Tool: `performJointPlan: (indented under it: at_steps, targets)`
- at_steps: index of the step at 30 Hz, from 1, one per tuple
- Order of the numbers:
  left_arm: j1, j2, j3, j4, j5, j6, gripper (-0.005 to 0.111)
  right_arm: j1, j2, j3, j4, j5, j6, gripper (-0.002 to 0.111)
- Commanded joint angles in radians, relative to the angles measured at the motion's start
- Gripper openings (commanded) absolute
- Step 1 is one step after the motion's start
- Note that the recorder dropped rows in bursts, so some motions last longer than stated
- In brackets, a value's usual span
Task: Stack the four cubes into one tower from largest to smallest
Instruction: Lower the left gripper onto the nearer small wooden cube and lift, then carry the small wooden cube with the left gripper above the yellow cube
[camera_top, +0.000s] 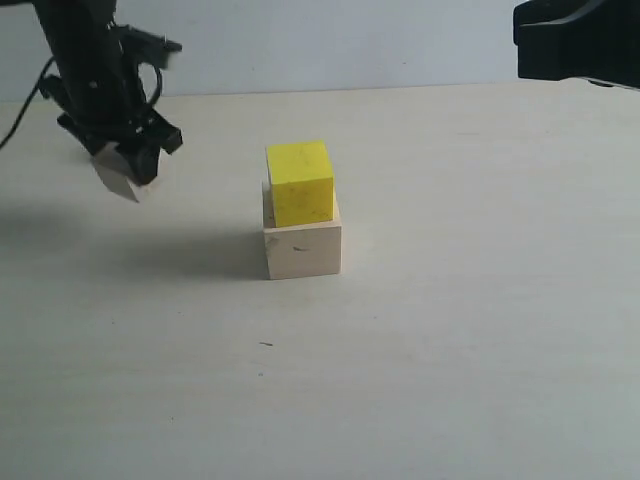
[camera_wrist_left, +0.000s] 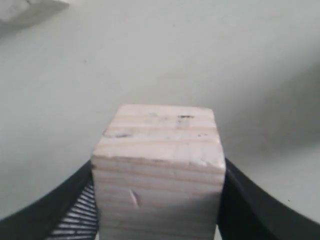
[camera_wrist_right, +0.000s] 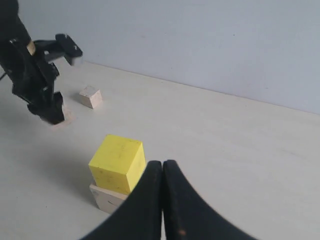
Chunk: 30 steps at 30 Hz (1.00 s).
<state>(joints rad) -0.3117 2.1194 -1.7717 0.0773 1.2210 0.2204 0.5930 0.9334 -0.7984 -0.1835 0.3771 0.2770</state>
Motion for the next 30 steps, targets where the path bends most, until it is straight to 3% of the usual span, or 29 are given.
performJointPlan:
  at_steps: [1, 4, 9, 19, 28, 30]
  targets:
    - [0.001, -0.160, -0.043, -0.068, 0.000, 0.133, 0.000, -0.001, -0.001, 0.004, -0.002, -0.011, -0.007, 0.000]
    - [0.001, -0.227, -0.128, -0.271, 0.000, 0.264, 0.000, -0.001, -0.001, 0.004, -0.002, -0.010, -0.007, 0.000]
    - [-0.020, -0.232, -0.168, -0.411, 0.000, 0.356, 0.000, -0.001, -0.001, 0.004, -0.002, -0.010, -0.007, 0.000]
    - [-0.166, -0.207, -0.168, -0.224, 0.000, 0.386, 0.000, -0.001, -0.001, 0.004, 0.001, -0.010, -0.007, 0.000]
    - [-0.213, -0.186, -0.168, -0.222, 0.000, 0.386, 0.000, -0.001, -0.001, 0.004, 0.007, -0.008, -0.007, 0.000]
    - [-0.249, -0.186, -0.168, -0.222, 0.000, 0.388, 0.000, -0.001, -0.001, 0.004, 0.009, -0.008, -0.007, 0.000]
